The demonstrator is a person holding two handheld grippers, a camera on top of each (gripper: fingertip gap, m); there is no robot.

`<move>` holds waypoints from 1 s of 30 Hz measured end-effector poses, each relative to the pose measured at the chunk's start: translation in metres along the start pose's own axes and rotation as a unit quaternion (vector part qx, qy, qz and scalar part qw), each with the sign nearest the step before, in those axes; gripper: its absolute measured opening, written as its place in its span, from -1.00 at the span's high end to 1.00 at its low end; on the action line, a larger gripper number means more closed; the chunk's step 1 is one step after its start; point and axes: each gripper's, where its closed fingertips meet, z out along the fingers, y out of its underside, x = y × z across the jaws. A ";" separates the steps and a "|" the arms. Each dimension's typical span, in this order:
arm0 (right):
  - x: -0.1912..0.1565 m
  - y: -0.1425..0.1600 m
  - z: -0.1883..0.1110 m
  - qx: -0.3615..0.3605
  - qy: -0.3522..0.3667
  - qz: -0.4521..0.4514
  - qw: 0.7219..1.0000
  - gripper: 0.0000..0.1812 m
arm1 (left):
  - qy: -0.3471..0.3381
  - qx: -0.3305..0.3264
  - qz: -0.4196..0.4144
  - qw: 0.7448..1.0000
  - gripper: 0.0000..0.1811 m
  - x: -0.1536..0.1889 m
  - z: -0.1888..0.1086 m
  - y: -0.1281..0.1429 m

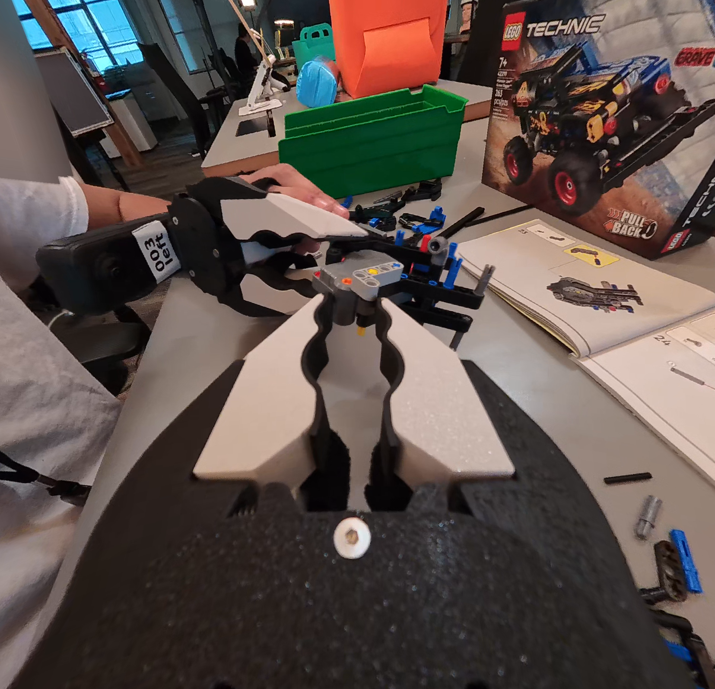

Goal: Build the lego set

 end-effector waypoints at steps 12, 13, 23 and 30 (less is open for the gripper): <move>0.002 -0.003 0.000 0.003 0.007 0.021 1.000 0.84 | 0.029 -0.028 -0.011 0.999 0.64 0.012 0.005 0.012; 0.003 -0.002 0.000 0.000 0.009 0.019 1.000 0.82 | 0.032 -0.026 -0.012 0.999 0.64 0.014 0.005 0.011; 0.002 -0.002 -0.002 0.002 0.003 0.013 1.000 0.89 | 0.025 -0.033 -0.001 0.999 0.64 0.013 0.005 0.011; 0.002 -0.001 -0.002 -0.001 -0.004 0.019 1.000 0.91 | 0.027 -0.035 0.003 0.999 0.64 0.013 0.005 0.012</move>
